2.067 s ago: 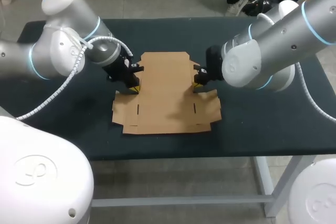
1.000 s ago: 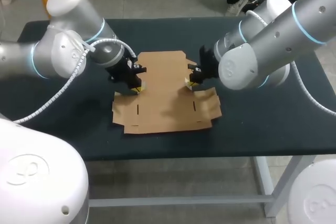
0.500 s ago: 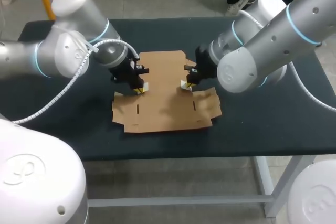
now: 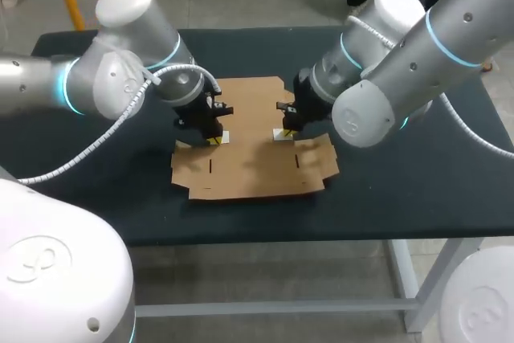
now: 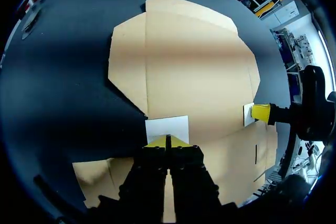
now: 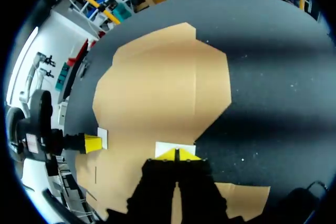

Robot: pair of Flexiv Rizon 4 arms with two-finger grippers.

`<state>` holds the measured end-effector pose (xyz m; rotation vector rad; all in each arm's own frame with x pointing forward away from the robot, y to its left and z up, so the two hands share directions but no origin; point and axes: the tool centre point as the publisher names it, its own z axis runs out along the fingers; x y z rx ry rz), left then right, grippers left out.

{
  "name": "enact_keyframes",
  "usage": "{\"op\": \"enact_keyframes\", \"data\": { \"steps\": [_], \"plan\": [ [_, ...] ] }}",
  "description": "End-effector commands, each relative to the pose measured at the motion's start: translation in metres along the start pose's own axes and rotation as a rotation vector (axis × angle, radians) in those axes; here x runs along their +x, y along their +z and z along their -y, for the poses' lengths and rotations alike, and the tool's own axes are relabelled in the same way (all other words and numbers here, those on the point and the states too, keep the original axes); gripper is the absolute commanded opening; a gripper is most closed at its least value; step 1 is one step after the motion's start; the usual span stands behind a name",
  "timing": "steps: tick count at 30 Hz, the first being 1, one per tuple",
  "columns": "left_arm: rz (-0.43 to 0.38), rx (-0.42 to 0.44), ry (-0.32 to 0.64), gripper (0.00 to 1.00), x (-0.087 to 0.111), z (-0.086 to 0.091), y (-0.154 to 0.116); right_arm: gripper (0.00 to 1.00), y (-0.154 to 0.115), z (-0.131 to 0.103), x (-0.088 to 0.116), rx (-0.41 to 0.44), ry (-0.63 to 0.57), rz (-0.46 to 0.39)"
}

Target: Assemble the packaging by folding the flat box into shape, placing the metal phone stand inside, and closing the box properly

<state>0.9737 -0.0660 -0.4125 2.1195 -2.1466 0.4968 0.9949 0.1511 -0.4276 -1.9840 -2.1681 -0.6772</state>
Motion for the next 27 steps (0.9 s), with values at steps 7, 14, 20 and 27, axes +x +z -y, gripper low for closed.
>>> {"op": "enact_keyframes", "data": {
  "steps": [7, 14, 20, 27],
  "plan": [
    [0.03, 0.031, -0.006, 0.0, -0.002, -0.001, -0.005, 0.0, -0.007, 0.002, 0.004, -0.039, 0.017, 0.005],
    [0.035, 0.035, -0.008, 0.0, -0.007, 0.002, -0.025, 0.0, -0.031, -0.002, -0.005, -0.051, 0.045, -0.068],
    [0.026, 0.032, -0.018, 0.0, -0.016, 0.004, -0.037, 0.0, -0.04, -0.004, -0.015, -0.046, 0.069, -0.105],
    [0.023, 0.024, -0.039, 0.0, -0.025, 0.006, -0.045, 0.0, -0.046, -0.006, -0.027, -0.032, 0.09, -0.146]
  ]
}}
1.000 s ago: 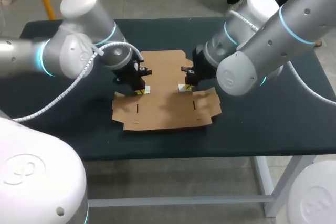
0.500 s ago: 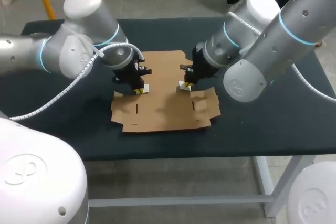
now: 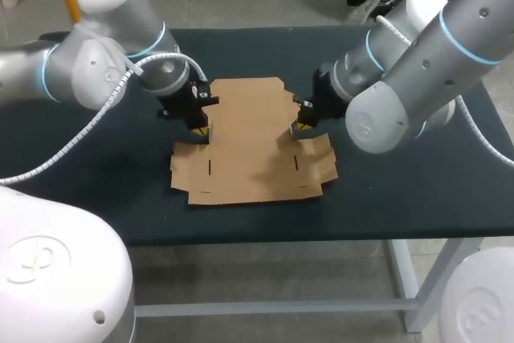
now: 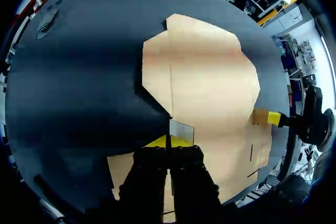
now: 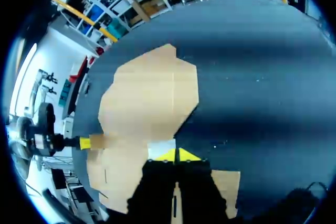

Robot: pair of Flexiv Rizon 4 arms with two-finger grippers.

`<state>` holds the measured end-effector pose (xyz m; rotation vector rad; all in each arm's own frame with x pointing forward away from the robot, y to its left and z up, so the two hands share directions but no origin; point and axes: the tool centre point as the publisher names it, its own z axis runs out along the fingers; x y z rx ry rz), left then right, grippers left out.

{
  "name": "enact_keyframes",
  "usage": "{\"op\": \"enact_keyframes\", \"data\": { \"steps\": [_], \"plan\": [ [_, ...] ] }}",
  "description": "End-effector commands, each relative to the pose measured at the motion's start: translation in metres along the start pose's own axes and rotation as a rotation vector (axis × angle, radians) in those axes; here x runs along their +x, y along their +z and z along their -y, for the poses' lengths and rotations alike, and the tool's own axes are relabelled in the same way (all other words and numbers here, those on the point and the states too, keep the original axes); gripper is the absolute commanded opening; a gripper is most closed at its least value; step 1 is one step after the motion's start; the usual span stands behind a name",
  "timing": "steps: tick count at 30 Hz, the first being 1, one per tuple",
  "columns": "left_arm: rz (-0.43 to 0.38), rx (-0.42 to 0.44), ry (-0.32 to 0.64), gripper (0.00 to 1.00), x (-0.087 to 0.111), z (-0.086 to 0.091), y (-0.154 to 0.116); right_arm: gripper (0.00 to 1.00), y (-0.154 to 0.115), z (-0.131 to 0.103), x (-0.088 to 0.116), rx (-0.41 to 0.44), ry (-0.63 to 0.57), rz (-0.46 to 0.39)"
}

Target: Assemble the packaging by folding the flat box into shape, placing the metal phone stand inside, and closing the box properly

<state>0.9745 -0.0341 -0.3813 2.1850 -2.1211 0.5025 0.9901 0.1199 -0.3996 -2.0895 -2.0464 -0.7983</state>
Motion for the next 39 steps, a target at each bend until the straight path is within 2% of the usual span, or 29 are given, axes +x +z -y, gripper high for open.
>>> {"op": "enact_keyframes", "data": {
  "steps": [1, 10, 21, 30, 39],
  "plan": [
    [-0.001, -0.005, -0.003, 0.0, -0.004, -0.001, -0.008, 0.0, -0.009, -0.007, -0.01, 0.064, 0.003, -0.117],
    [0.003, -0.011, -0.029, 0.0, -0.016, -0.006, -0.025, 0.0, -0.026, -0.011, -0.025, 0.082, 0.02, -0.169],
    [-0.041, -0.043, -0.041, 0.0, -0.032, -0.02, -0.059, 0.0, -0.057, -0.009, -0.032, 0.101, 0.033, -0.21],
    [-0.074, -0.064, -0.043, 0.0, -0.042, -0.047, -0.086, 0.0, -0.093, 0.0, -0.033, 0.122, 0.026, -0.21],
    [-0.095, -0.056, -0.023, 0.0, -0.039, -0.084, -0.105, 0.0, -0.127, 0.029, -0.042, 0.125, 0.03, -0.224]
  ]
}}
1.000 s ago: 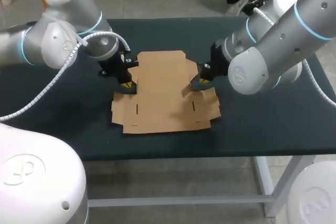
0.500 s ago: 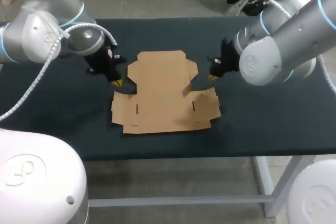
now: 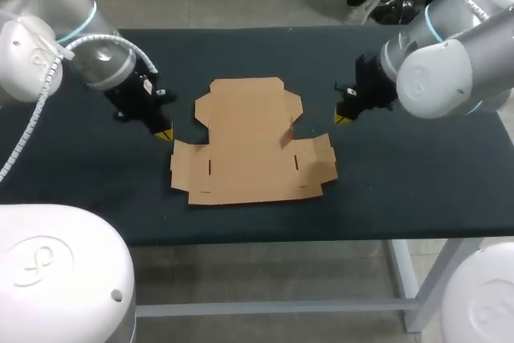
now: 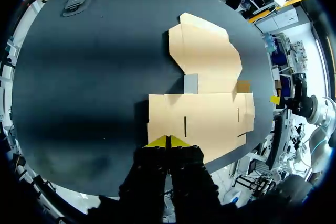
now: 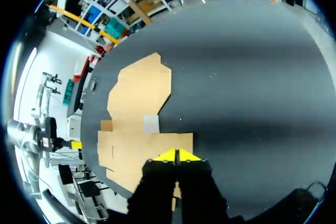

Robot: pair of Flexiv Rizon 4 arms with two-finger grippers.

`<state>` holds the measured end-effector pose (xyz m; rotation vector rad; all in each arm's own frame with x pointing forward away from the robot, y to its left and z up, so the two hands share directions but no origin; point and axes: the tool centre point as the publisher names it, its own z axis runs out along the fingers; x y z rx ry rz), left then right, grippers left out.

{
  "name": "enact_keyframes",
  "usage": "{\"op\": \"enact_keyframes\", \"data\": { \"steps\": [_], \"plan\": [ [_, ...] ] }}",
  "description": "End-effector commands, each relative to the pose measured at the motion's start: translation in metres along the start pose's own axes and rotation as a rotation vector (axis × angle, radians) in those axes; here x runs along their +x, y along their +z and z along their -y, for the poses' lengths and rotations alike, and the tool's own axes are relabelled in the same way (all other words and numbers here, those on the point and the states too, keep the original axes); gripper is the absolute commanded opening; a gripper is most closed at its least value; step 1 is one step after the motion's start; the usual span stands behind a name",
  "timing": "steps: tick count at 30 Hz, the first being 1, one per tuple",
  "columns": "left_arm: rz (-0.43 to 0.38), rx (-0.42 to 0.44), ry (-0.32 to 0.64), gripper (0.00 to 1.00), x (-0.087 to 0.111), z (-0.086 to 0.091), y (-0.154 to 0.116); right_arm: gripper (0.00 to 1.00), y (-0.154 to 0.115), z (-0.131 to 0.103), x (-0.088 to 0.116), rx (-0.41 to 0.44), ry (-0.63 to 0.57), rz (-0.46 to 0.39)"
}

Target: Assemble the packaging by folding the flat box into shape, placing the metal phone stand inside, and closing the box properly

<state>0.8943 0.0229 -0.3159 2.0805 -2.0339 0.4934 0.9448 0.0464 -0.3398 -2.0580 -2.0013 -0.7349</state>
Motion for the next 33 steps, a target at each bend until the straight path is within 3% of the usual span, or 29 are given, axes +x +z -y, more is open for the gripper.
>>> {"op": "enact_keyframes", "data": {
  "steps": [1, 21, 33],
  "plan": [
    [0.0, 0.035, -0.003, 0.0, 0.0, -0.025, -0.011, 0.0, -0.033, 0.014, -0.004, 0.062, -0.002, -0.202],
    [-0.081, 0.02, -0.012, 0.0, -0.001, -0.103, -0.008, 0.0, -0.061, 0.092, -0.027, 0.066, 0.033, -0.231],
    [-0.137, -0.007, -0.033, 0.0, -0.013, -0.131, 0.014, 0.0, -0.05, 0.129, -0.031, 0.078, 0.054, -0.253]
  ]
}}
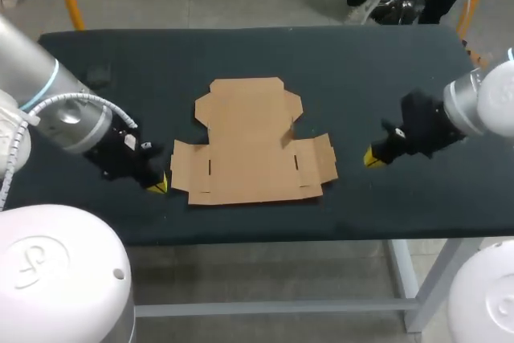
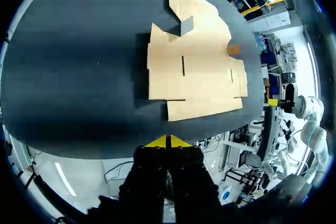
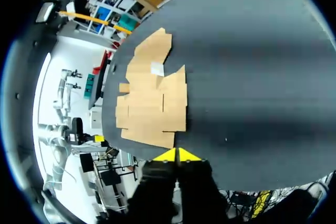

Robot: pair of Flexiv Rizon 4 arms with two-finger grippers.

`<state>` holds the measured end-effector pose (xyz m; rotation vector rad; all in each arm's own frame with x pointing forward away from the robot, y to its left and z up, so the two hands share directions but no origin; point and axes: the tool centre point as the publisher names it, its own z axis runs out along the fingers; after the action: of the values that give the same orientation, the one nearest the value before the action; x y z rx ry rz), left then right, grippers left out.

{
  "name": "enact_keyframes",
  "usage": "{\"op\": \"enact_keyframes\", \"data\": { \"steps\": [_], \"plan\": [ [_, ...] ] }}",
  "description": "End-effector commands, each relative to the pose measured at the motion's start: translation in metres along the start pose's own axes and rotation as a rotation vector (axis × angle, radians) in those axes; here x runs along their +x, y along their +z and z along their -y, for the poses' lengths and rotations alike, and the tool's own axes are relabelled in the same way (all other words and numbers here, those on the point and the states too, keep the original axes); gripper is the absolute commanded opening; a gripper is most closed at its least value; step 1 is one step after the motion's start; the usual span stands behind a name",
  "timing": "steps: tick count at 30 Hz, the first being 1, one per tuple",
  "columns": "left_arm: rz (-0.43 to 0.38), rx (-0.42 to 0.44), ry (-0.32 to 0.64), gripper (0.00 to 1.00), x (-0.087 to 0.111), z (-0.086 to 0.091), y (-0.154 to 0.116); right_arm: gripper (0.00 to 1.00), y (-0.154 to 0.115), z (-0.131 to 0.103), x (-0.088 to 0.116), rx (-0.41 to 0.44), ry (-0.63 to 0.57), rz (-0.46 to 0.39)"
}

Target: Assemble the packaging by folding the flat box into shape, placing the metal phone stand inside, and closing the box properly

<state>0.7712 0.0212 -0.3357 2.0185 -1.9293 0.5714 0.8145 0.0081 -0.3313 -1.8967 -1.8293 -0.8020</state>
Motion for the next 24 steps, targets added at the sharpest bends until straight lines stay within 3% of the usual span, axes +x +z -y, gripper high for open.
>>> {"op": "enact_keyframes", "data": {
  "steps": [1, 24],
  "plan": [
    [-0.021, 0.013, -0.001, 0.0, -0.009, -0.007, 0.008, 0.0, 0.005, 0.007, -0.006, -0.004, 0.001, -0.05],
    [-0.028, 0.002, -0.006, 0.0, -0.009, -0.013, 0.029, 0.0, 0.03, 0.029, -0.018, -0.011, 0.092, -0.063]
  ]
}}
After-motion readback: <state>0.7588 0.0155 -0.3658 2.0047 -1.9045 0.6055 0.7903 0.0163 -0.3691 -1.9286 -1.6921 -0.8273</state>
